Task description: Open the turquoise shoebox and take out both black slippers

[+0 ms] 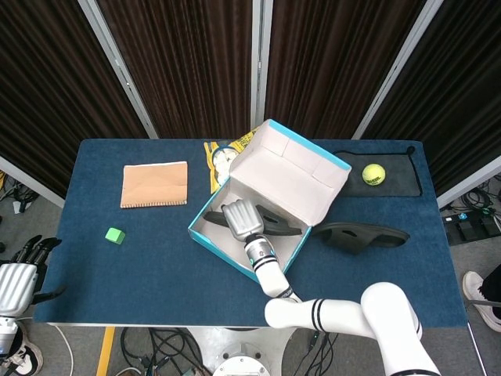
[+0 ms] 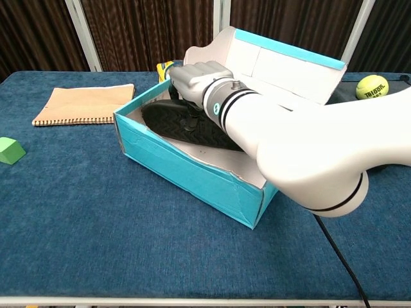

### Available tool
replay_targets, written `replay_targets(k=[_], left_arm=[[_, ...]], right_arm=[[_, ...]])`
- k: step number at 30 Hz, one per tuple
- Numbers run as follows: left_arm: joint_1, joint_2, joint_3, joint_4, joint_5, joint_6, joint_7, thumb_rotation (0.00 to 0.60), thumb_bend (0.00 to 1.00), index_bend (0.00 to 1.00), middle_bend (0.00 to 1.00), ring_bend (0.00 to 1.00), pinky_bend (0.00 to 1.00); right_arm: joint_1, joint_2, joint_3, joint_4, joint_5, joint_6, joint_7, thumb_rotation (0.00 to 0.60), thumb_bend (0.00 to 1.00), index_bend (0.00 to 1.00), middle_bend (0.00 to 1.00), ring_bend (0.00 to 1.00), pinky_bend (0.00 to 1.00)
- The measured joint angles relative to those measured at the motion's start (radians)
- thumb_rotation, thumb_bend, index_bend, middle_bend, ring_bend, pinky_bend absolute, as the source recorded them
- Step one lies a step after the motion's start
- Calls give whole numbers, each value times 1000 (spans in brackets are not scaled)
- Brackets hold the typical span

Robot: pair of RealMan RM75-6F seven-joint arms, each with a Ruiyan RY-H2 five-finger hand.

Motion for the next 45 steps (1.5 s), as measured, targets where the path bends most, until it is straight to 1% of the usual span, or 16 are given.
replay_targets(k=[4, 7, 14, 20, 27, 31, 34, 40, 45], left_arm=[[-1, 1, 0, -3, 1, -2, 0, 600, 14, 157, 156, 81, 292], [-1, 2, 2, -6, 1, -5, 0, 600, 14, 157, 156, 81, 291], [-4, 3, 1, -14, 6, -3, 6, 600, 14, 157, 156, 81, 292], [-5, 7, 3, -20, 9, -3, 12, 600, 13, 157, 156, 81, 291], [-6, 11, 2, -27, 10, -2, 18, 600, 14, 157, 156, 81, 292], [-5, 10, 1, -27, 8, -2, 18, 600, 14, 157, 156, 81, 292], [-5, 10, 1, -24, 6, -2, 16, 600, 13, 157, 156, 81, 292], [-5, 12, -3, -20, 4, 2, 12, 600, 14, 158, 156, 81, 291], [-5, 15, -5, -17, 1, 0, 13, 600, 14, 157, 156, 81, 291]], right_arm=[[-10, 3, 1, -6, -35, 9, 22, 600, 391, 797, 655, 527, 658], [-18, 15, 7, -30, -56, 17, 37, 600, 394, 800, 656, 527, 660], [-40, 73, 26, -137, -123, 50, 78, 600, 402, 813, 662, 537, 671], [-61, 139, 44, -232, -150, 73, 91, 600, 402, 814, 662, 537, 672], [-67, 170, 62, -250, -221, 75, 160, 600, 402, 816, 662, 537, 676], [-57, 177, 67, -227, -293, 51, 226, 600, 402, 819, 662, 538, 678], [-38, 177, 67, -181, -365, 30, 267, 600, 402, 820, 662, 538, 678], [24, 163, 71, -51, -475, -21, 354, 600, 402, 820, 662, 538, 678], [82, 146, 72, 69, -582, -53, 475, 600, 398, 821, 662, 538, 678]])
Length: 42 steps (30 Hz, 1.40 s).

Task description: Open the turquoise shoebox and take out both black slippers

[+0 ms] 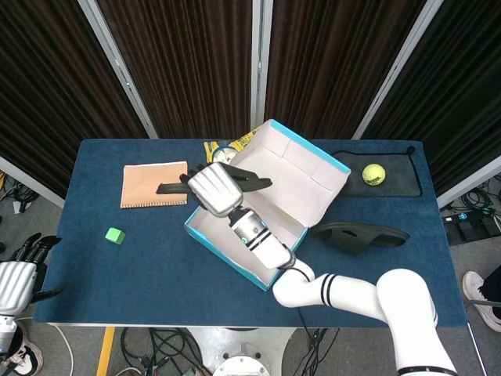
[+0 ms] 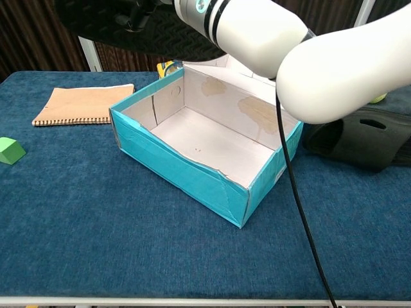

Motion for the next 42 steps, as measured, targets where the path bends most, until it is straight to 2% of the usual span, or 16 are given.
replay_targets(k=[7, 17, 23, 28, 30, 33, 36, 37, 39, 42], left_arm=[[2, 3, 0, 7, -10, -9, 3, 600, 14, 157, 156, 81, 291], [10, 8, -7, 32, -36, -19, -8, 600, 14, 157, 156, 81, 291], [13, 13, -12, 40, -45, -20, -14, 600, 13, 157, 156, 81, 291], [16, 11, -13, 53, -50, -23, -30, 600, 14, 157, 156, 81, 291], [17, 9, -13, 61, -51, -24, -37, 600, 14, 157, 156, 81, 291], [18, 9, -14, 67, -54, -26, -43, 600, 14, 157, 156, 81, 291], [20, 10, -15, 70, -55, -26, -48, 600, 14, 157, 156, 81, 291], [21, 10, -15, 71, -56, -27, -49, 600, 14, 157, 156, 81, 291], [21, 10, -15, 73, -57, -29, -52, 600, 14, 157, 156, 81, 291], [21, 9, -15, 73, -55, -28, -53, 600, 14, 157, 156, 81, 291]], right_arm=[[88, -40, -44, 223, -178, -30, 256, 600, 378, 824, 655, 538, 679], [234, -202, -148, 678, -333, -102, 617, 600, 337, 826, 621, 538, 635], [300, -303, -196, 844, -365, -161, 752, 600, 331, 818, 609, 526, 618], [334, -343, -220, 913, -374, -198, 802, 600, 330, 783, 601, 490, 572], [343, -351, -224, 929, -371, -214, 813, 600, 300, 718, 572, 428, 503], [351, -355, -228, 939, -367, -249, 813, 600, 150, 490, 421, 221, 309], [358, -357, -231, 942, -359, -298, 814, 600, 42, 251, 277, 52, 167], [359, -357, -233, 942, -357, -314, 815, 600, 21, 192, 245, 19, 144], [362, -356, -238, 941, -352, -345, 815, 600, 5, 137, 210, 0, 127], [362, -352, -243, 936, -347, -347, 813, 600, 0, 109, 188, 0, 119]])
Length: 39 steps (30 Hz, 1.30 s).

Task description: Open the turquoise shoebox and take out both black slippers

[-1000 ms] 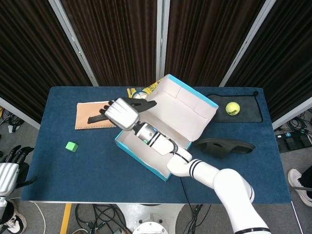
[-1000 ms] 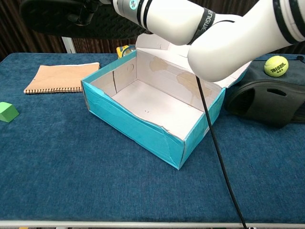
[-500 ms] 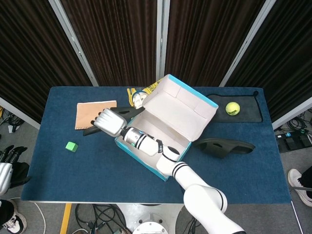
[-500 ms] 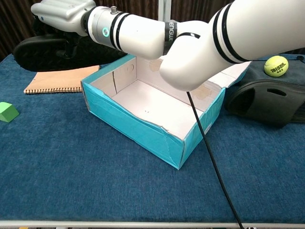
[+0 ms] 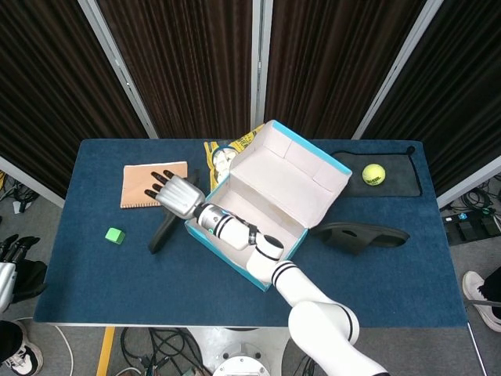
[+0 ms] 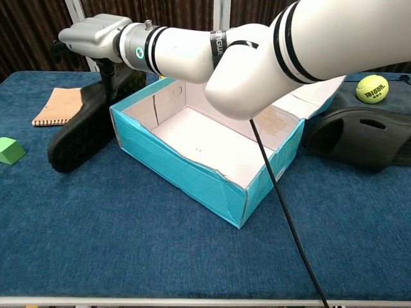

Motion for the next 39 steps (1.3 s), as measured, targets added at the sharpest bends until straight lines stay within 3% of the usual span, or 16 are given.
replay_targets(k=[10, 16, 22, 28, 32, 35, 39], left_arm=[[-3, 4, 1, -18, 12, 5, 16, 600, 14, 157, 156, 81, 291], [-9, 8, 5, -44, 26, 5, 45, 600, 14, 157, 156, 81, 291], [-19, 11, 10, -81, 42, 3, 85, 600, 14, 157, 156, 81, 291], [-28, 10, 16, -119, 56, -4, 125, 600, 14, 157, 156, 81, 291], [-34, 8, 22, -144, 71, -6, 151, 600, 13, 157, 156, 81, 291], [-37, 6, 27, -164, 80, -6, 171, 600, 14, 158, 156, 81, 291], [-40, 1, 33, -182, 89, -7, 195, 600, 14, 157, 156, 81, 291]], right_arm=[[-41, 56, 1, -56, 14, 113, -46, 600, 32, 74, 172, 0, 112], [-136, 158, 0, -204, 26, 213, -183, 600, 90, 33, 134, 0, 107], [-263, 356, 14, -566, 86, 273, -407, 600, 89, 32, 116, 0, 75], [-434, 632, 15, -1099, 230, 353, -716, 600, 82, 16, 100, 0, 41], [-601, 851, -8, -1444, 327, 466, -907, 600, 76, 3, 99, 0, 32], [-748, 991, -42, -1597, 360, 577, -982, 600, 74, 2, 98, 0, 19], [-915, 1082, -102, -1666, 348, 724, -1001, 600, 74, 2, 91, 0, 0]])
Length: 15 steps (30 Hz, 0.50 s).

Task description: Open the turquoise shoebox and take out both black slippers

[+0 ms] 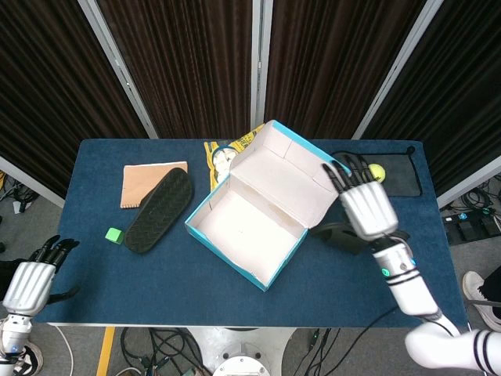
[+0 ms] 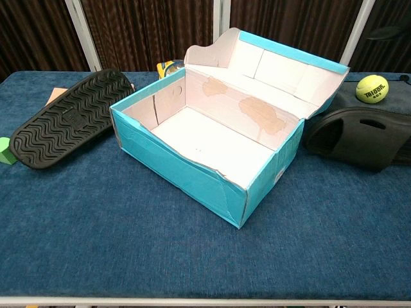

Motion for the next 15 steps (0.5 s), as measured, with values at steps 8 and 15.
replay_targets(k=[8, 15], left_arm=[[-4, -12, 2, -21, 10, 5, 27, 600, 14, 157, 156, 81, 290], [-10, -14, -5, -42, 12, 9, 56, 600, 14, 157, 156, 81, 290]], right_arm=[[-234, 48, -123, 6, -159, 194, 79, 600, 74, 2, 91, 0, 0], [-405, 12, -207, 108, -247, 280, 200, 600, 73, 0, 75, 0, 0]])
